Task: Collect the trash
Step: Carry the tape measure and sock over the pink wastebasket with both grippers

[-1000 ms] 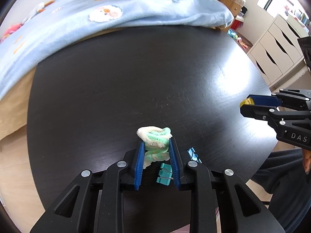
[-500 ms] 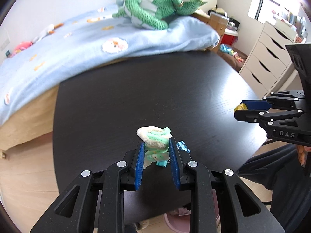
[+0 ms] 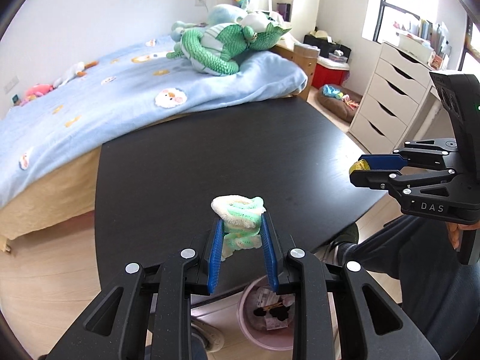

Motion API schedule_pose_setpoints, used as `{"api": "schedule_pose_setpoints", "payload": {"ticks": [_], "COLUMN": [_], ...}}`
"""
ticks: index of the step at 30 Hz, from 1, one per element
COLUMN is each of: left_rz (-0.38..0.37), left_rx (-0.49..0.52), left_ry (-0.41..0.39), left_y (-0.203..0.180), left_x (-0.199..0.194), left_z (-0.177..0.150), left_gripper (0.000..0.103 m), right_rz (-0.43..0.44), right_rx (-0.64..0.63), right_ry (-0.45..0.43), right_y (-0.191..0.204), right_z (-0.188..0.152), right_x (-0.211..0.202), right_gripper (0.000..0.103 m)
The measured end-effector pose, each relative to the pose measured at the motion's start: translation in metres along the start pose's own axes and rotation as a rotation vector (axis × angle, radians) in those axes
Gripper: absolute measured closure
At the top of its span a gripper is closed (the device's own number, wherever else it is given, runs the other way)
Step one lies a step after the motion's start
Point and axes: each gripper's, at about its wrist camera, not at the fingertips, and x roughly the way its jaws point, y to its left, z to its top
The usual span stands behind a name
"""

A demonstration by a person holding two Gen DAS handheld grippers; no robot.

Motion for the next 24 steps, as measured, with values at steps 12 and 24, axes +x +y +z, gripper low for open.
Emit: {"api": "schedule_pose_setpoints", "payload": {"ticks": [12, 24], "left_rz": [-0.019, -0.048], "left_rx": [0.01, -0.012], "left_ry": [-0.013, -0.022], "left_y": [-0.023, -0.031], "left_x": [-0.018, -0.035], "left_z": [-0.03, -0.052], "left_gripper": [0.078, 0.078], "right_rz": [0.044, 0.088], "right_rx": [-0.032, -0.056], "right_ry": [-0.046, -0.024], "right_y": [0.025, 0.047], "right_z": [-0.037, -0.072], "right_x": [-0.039, -0.05], "right_gripper": [0.074, 0.074]}}
